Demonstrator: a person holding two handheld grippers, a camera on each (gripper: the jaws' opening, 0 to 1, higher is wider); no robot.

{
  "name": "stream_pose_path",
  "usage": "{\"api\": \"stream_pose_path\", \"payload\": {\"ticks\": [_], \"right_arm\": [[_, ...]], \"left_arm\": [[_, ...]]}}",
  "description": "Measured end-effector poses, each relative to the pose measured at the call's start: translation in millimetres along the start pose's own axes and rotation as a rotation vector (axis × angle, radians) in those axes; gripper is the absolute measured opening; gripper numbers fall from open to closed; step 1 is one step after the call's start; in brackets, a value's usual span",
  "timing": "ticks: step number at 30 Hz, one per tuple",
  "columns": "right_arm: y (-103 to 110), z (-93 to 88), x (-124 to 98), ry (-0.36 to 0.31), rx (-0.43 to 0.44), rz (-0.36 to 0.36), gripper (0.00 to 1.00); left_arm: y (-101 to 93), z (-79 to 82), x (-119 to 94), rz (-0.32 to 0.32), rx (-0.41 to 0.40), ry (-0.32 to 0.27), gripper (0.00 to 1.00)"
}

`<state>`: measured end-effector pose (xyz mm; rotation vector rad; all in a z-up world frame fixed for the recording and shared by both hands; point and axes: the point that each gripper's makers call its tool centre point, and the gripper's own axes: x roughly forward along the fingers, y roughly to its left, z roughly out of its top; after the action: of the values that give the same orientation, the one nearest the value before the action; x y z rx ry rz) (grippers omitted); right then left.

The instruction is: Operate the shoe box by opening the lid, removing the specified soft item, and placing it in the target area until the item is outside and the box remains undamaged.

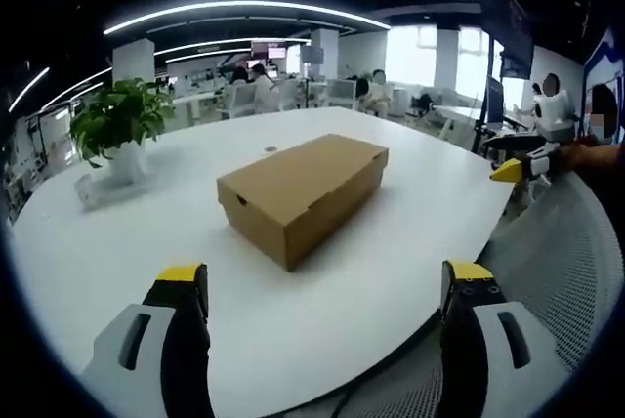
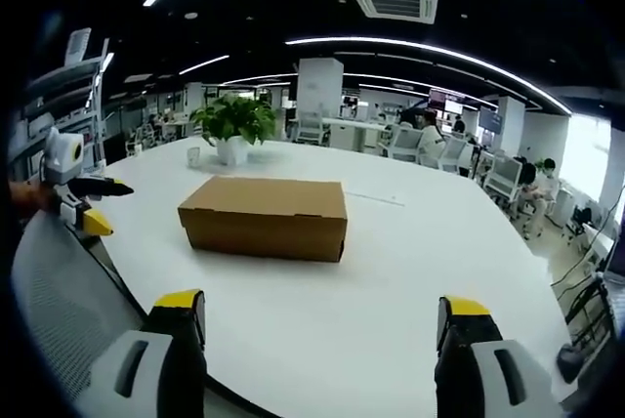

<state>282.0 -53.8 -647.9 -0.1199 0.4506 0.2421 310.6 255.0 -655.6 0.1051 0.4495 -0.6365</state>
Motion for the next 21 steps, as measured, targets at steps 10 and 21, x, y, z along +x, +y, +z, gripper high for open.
{"api": "stream_pose_path", "payload": {"ticks": [10,21], "right_arm": [[-3,5.9,4,-0.002,-0.013,0.008,0.99],[-13,8.3,6,0.002,-0.023,0.005,0.99]], "left_arm": [[4.2,-0.1,0,0.009,-0.001,0.014,0.99],[14.7,13.9,4,0.017,0.019,0.012,0.99]]}}
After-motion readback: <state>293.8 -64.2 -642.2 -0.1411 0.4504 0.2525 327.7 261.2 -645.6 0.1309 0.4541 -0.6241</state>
